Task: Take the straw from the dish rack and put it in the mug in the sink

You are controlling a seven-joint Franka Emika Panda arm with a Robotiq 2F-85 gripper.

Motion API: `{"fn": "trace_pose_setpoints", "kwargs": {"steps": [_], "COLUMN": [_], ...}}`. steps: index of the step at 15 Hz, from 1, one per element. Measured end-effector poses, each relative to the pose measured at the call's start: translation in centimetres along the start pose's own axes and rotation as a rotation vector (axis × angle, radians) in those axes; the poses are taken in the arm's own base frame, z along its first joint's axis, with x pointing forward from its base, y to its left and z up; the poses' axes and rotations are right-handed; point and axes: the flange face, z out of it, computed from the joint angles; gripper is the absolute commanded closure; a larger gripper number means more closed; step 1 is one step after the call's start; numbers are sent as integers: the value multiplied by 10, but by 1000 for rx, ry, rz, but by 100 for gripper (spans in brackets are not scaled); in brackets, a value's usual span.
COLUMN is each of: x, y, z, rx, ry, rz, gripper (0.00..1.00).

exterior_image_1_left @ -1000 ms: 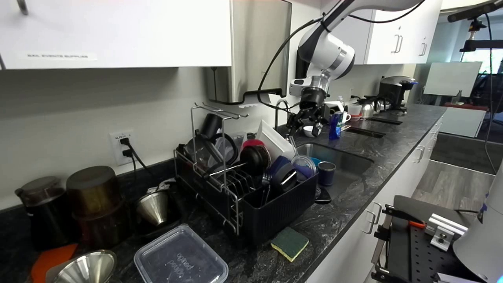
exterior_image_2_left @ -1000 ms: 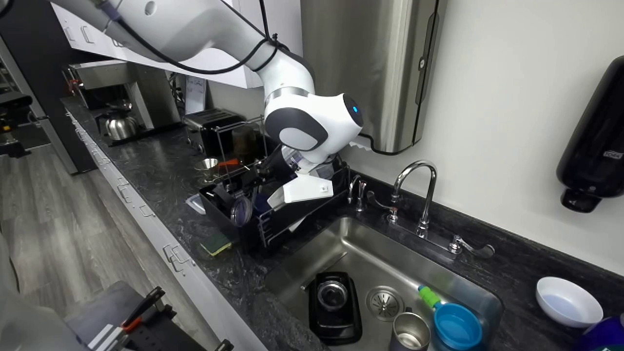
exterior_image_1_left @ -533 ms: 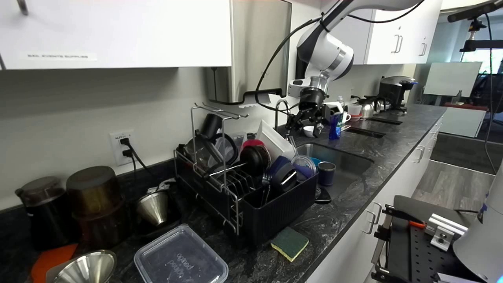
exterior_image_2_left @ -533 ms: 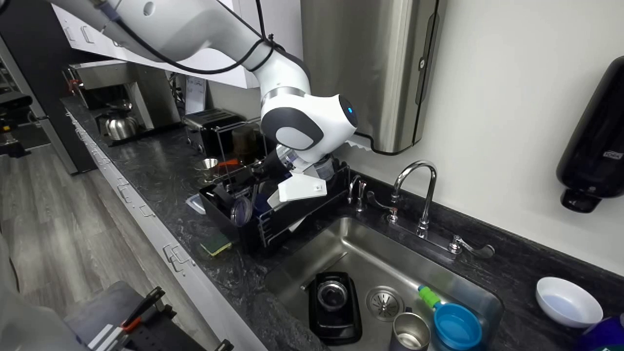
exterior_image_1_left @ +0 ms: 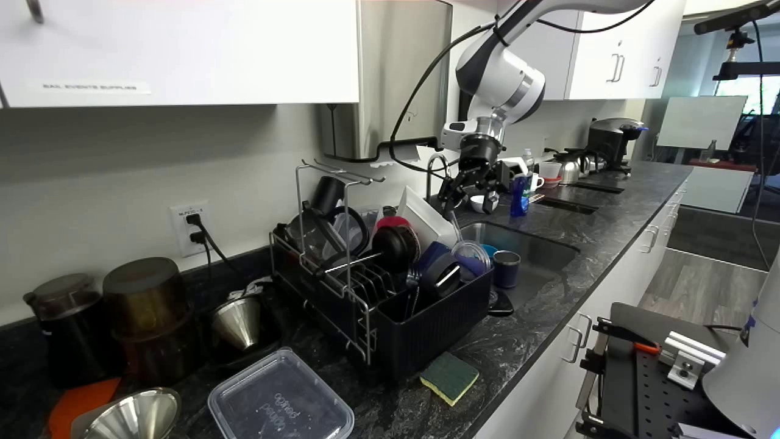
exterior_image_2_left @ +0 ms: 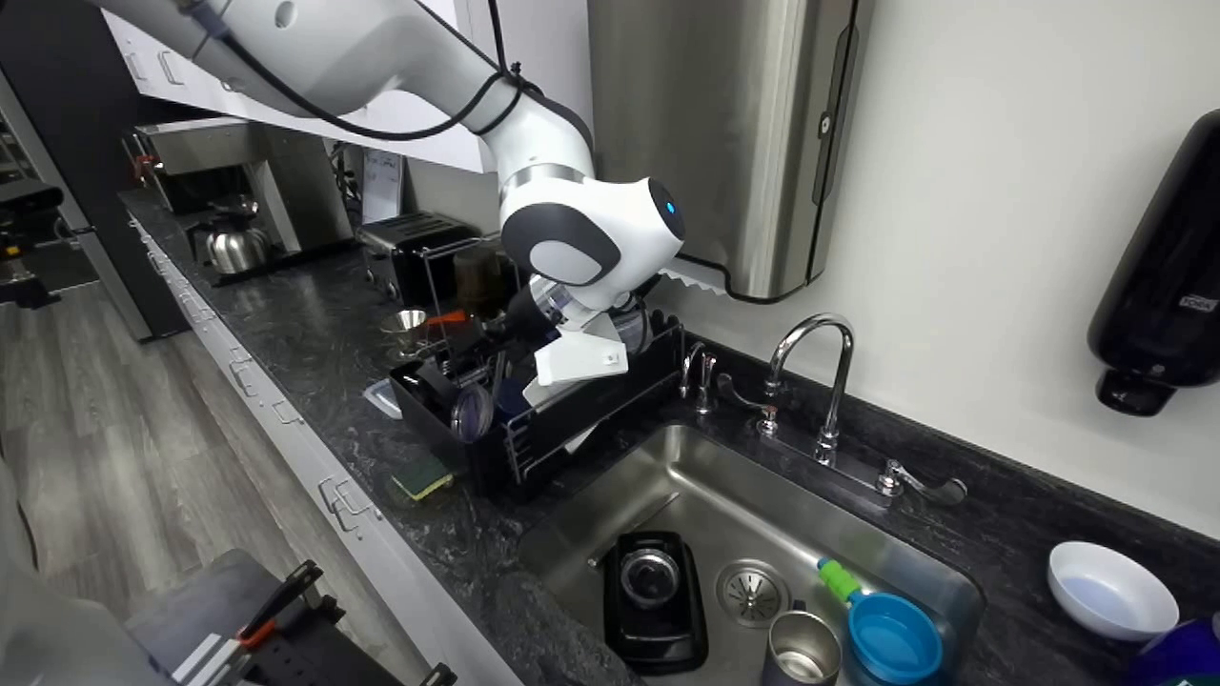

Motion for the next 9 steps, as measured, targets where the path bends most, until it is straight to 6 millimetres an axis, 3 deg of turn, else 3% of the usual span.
{"fn": "trace_pose_setpoints", "kwargs": {"steps": [9], "x": [6], "y": [3], "z": [2], "rx": [-6], "ry": [-8], "rz": [-14], "gripper": [0]}}
